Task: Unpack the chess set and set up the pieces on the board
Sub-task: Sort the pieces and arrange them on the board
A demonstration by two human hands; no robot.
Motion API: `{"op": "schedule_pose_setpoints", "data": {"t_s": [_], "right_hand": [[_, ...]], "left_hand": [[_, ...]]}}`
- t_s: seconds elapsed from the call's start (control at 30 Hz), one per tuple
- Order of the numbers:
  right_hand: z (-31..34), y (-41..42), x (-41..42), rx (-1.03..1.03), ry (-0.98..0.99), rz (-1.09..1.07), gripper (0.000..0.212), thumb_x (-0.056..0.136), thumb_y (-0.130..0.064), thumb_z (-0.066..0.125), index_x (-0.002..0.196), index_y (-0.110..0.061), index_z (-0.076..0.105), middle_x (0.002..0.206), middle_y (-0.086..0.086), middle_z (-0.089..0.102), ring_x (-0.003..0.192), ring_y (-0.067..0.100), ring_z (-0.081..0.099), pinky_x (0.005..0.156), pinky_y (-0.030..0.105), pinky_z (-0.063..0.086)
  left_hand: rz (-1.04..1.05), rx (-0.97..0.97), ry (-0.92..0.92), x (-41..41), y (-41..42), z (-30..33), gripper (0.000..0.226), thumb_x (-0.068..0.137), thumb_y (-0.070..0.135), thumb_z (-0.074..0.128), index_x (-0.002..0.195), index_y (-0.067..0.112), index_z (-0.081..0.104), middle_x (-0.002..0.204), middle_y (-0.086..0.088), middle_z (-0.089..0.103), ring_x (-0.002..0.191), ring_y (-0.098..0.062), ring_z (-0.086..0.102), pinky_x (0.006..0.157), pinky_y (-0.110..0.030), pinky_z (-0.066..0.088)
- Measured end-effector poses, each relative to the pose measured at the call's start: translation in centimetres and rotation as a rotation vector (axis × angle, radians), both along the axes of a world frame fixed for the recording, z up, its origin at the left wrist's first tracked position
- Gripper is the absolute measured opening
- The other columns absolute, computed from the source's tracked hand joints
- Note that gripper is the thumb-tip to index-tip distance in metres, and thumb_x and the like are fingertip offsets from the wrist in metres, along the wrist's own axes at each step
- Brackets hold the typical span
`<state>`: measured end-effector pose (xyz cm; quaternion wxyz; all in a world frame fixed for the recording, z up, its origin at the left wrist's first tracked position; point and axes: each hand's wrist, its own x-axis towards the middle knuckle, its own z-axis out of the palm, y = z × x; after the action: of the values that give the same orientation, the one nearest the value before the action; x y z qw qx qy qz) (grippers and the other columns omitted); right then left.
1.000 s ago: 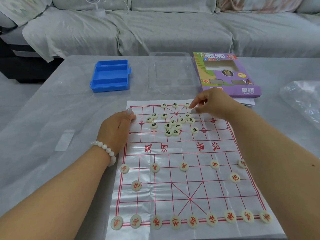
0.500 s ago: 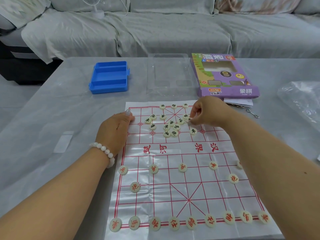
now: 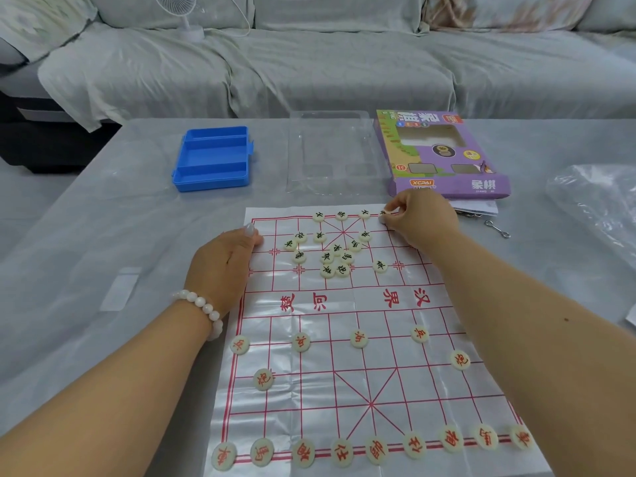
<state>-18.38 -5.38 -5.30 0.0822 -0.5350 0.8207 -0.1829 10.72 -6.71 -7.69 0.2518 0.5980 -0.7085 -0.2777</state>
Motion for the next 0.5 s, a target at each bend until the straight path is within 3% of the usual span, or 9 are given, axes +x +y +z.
{"op": "schedule_pose_setpoints", "data": {"t_s": [0.2,0.3,0.4,0.5], "right_hand": [[-0.2,-0.3,0.2,0.017,-0.031,-0.007,0.031,0.081,-0.045,0.066,0.106,-0.027,0.063,0.094,-0.003,0.065,0.087,0.018,0.057,0.073,0.029,0.045],[0.5,-0.2,0.7,-0.045,-0.053,0.02,0.03,0.08,-0.045,0.067,0.104,-0.028,0.059,0.079,-0.01,0.057,0.081,0.014,0.056,0.068,0.027,0.043],[1.5,0.0,2.6,-0.101,-0.101,0.169,0.018,0.08,-0.041,0.068,0.092,-0.029,0.06,0.067,-0.011,0.05,0.066,0.009,0.049,0.06,0.025,0.038],[2.5,0.4,5.4,-0.034,-0.156,0.397,0.011,0.08,-0.033,0.072,0.086,-0.025,0.067,0.062,-0.01,0.049,0.056,0.007,0.044,0.052,0.022,0.035]], "left_hand": [[0.02,-0.011,-0.006,-0.1,-0.1,-0.1,0.055,0.098,0.044,0.02,0.124,0.018,0.06,0.134,0.002,0.054,0.126,-0.018,0.046,0.101,-0.021,0.021],[0.028,-0.001,0.002,0.0,-0.1,-0.1,0.055,0.098,0.046,0.02,0.124,0.019,0.06,0.135,0.001,0.054,0.126,-0.018,0.046,0.105,-0.024,0.024],[0.029,0.002,-0.003,0.0,-0.1,0.0,0.055,0.098,0.046,0.019,0.125,0.02,0.059,0.135,0.001,0.054,0.126,-0.019,0.047,0.106,-0.026,0.025],[0.026,-0.008,0.005,0.0,0.0,0.0,0.055,0.098,0.045,0.019,0.123,0.018,0.061,0.134,0.001,0.054,0.125,-0.018,0.047,0.102,-0.021,0.023]]}}
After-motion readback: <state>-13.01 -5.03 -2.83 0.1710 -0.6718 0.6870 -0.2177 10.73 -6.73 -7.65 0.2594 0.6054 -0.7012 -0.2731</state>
